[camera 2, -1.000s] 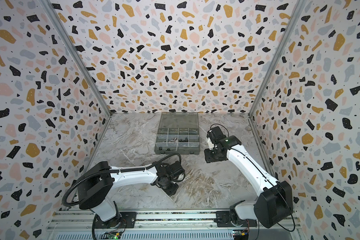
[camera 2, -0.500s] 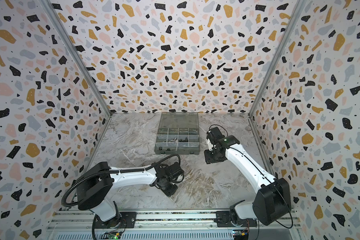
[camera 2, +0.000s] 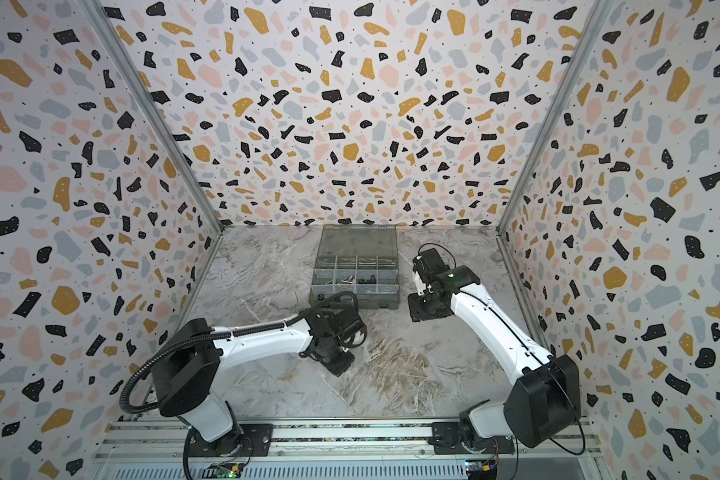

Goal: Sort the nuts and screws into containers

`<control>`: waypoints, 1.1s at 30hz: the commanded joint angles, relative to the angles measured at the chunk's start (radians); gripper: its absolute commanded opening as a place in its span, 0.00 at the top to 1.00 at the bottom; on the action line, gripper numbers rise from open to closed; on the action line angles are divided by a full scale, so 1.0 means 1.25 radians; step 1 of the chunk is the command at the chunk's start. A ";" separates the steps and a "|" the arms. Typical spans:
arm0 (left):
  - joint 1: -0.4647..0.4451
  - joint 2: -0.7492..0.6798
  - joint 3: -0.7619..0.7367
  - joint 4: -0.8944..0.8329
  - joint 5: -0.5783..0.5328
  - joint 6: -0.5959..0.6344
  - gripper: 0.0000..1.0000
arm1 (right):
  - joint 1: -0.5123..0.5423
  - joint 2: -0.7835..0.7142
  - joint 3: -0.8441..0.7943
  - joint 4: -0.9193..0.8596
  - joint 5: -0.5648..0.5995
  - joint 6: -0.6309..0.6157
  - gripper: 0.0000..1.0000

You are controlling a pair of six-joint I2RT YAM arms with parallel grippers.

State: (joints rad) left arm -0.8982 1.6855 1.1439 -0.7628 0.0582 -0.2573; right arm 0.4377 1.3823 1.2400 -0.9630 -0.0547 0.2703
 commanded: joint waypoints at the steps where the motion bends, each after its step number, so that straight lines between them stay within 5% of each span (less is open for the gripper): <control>1: 0.082 0.021 0.104 -0.053 -0.061 0.044 0.76 | 0.002 0.004 0.035 0.005 0.012 0.010 0.48; 10: 0.248 0.191 0.398 -0.090 -0.076 0.094 0.74 | -0.002 0.013 0.044 0.031 0.023 0.007 0.48; 20: 0.279 0.257 0.429 -0.085 -0.065 0.116 0.73 | -0.037 0.053 0.098 0.027 0.045 -0.023 0.48; 29: 0.295 0.189 0.427 -0.052 -0.124 0.100 0.50 | -0.040 0.081 0.108 0.030 0.034 -0.017 0.48; 33: 0.315 0.067 0.297 0.093 -0.221 0.065 0.27 | -0.041 0.068 0.076 0.068 0.029 -0.006 0.48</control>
State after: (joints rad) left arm -0.5247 1.8847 1.5845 -0.7685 -0.1150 -0.1432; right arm 0.3889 1.4933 1.3449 -0.9028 -0.0135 0.2565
